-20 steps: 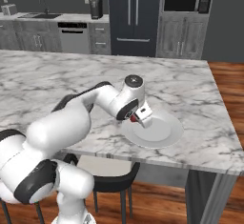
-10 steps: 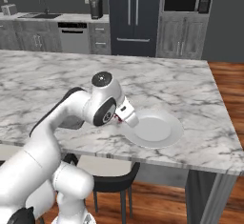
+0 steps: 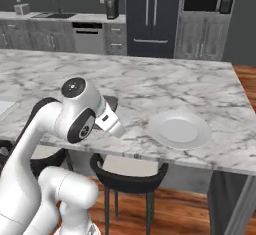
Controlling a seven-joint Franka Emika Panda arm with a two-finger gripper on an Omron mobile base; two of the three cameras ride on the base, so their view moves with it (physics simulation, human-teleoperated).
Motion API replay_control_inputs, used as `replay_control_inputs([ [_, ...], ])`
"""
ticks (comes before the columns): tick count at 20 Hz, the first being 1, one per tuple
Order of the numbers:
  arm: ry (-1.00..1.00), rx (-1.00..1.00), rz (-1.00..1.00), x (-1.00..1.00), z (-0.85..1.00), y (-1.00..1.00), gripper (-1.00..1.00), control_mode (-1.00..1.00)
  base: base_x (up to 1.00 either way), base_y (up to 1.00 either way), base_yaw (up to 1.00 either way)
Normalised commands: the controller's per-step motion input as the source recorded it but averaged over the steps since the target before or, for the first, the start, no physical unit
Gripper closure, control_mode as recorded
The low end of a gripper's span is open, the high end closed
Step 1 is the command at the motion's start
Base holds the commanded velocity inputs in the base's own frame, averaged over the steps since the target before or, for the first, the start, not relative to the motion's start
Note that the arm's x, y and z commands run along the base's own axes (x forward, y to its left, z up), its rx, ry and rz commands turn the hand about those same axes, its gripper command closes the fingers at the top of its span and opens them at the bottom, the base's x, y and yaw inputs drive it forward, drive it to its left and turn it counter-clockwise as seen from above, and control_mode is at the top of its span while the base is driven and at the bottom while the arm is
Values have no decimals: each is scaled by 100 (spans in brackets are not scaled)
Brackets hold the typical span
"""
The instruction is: Place one cooked food and one vegetable from the large plate to each tupperware container.
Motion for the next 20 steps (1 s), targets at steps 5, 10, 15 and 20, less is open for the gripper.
replay_control_inputs([
  [5,0,0,0,0,0,0,100,100,-90,100,17],
  [10,0,0,0,0,0,0,100,100,-20,100,0],
  [15,0,0,0,0,0,0,100,100,21,100,0],
  [20,0,0,0,0,0,0,100,100,57,100,0],
])
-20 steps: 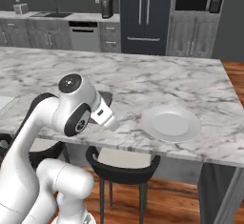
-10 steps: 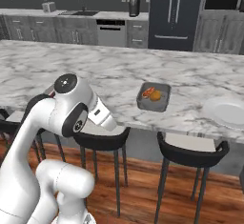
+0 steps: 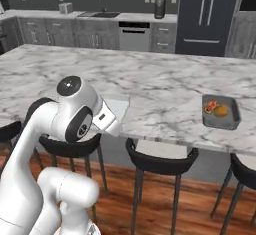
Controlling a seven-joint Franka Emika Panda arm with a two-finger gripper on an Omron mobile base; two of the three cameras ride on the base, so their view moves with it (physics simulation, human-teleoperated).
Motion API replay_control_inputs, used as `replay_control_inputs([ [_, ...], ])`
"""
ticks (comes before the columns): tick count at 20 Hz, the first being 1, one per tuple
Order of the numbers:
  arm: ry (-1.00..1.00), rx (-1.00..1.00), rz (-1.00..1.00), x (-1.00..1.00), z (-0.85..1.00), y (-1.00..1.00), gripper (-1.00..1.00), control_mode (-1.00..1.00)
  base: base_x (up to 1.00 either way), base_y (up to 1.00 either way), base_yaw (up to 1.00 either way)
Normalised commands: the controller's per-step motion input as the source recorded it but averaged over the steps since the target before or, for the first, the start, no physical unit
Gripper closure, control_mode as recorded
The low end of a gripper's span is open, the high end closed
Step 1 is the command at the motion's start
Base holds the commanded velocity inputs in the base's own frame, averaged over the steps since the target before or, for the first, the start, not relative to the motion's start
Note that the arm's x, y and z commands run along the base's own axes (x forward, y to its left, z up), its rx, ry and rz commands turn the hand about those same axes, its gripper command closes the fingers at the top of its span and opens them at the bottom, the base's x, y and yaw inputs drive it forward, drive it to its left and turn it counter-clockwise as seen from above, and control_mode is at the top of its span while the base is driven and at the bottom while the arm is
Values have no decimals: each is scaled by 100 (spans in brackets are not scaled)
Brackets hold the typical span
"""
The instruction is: Place one cooked food and one vegetable from the large plate to each tupperware container.
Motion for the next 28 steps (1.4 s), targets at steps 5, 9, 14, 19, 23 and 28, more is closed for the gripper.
replay_control_inputs([
  [5,0,0,0,0,0,0,100,100,100,90,-1],
  [9,0,0,0,0,0,0,100,100,100,4,0],
  [14,0,0,0,0,0,0,100,100,89,-50,15],
  [19,0,0,0,0,0,0,100,100,70,-31,35],
  [23,18,6,26,91,-48,-7,100,-100,0,0,0],
  [28,31,0,19,86,-70,0,100,-100,0,0,0],
])
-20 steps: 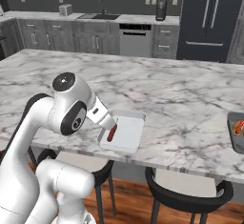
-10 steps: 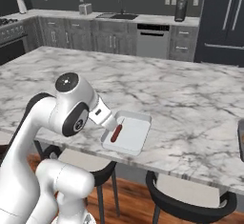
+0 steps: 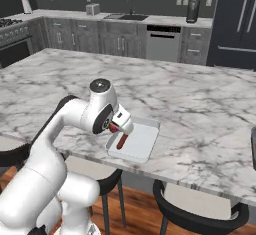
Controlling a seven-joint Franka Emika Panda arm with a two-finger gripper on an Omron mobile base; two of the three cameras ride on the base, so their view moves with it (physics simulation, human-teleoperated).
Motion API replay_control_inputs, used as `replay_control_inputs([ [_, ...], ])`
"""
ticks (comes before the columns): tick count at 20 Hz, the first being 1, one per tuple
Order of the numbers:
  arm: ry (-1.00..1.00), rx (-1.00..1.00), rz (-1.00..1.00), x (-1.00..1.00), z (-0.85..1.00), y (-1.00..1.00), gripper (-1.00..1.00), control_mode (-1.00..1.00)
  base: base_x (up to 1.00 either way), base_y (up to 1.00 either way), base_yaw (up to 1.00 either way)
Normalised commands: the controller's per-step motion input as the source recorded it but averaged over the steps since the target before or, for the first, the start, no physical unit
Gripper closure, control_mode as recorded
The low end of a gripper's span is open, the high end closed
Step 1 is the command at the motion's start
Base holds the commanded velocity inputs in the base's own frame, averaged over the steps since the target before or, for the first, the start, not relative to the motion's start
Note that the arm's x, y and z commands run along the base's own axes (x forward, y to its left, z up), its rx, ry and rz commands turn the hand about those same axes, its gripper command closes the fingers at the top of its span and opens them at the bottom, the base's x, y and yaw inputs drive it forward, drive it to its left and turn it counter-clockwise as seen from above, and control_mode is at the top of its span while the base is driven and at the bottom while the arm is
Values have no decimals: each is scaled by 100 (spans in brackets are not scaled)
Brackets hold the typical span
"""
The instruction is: Place one cooked food and one vegetable from the large plate to each tupperware container.
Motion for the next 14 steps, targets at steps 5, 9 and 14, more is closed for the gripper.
replay_control_inputs([
  [5,22,0,19,68,-73,-14,100,-100,0,0,0],
  [9,6,0,24,62,-69,-44,100,-100,0,0,0],
  [14,1,0,25,53,-67,-26,100,-100,0,0,0],
])
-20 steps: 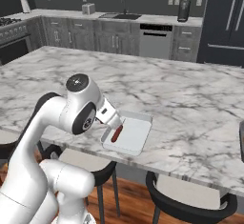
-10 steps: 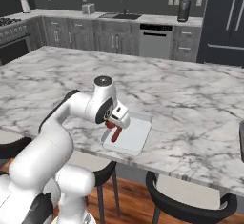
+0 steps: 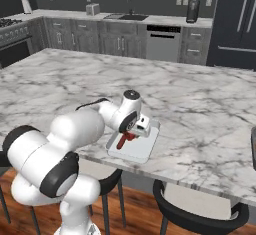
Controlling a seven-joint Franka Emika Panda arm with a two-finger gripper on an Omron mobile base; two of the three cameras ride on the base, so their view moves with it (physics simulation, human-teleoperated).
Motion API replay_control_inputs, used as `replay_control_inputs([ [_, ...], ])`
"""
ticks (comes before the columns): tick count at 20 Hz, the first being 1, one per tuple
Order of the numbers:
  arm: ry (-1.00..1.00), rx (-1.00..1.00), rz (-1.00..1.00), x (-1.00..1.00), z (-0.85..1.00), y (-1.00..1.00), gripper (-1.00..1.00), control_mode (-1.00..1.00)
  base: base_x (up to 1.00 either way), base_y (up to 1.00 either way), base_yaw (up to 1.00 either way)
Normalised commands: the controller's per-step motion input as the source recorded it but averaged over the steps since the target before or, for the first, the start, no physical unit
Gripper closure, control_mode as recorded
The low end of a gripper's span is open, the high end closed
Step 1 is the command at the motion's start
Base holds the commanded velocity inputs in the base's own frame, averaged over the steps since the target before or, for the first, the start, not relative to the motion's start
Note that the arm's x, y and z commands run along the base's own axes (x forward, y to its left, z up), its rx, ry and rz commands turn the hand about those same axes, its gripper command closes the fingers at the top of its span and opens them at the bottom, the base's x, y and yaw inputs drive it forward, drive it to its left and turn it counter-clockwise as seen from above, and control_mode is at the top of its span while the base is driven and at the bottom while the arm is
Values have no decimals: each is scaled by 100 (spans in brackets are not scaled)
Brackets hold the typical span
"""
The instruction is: Place one cooked food and one vegetable from the large plate to each tupperware container.
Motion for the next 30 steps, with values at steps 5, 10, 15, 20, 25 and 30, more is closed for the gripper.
replay_control_inputs([
  [5,9,0,11,42,-59,-5,100,-100,0,0,0],
  [10,14,0,6,41,-38,-9,100,-100,0,0,0],
  [15,13,0,7,35,-53,-7,100,-100,0,0,0],
  [20,3,0,9,16,-55,-10,100,-100,0,0,0],
  [25,0,0,3,0,-10,0,-100,-100,0,0,0],
  [30,-5,0,1,-17,18,0,-100,-100,0,0,0],
])
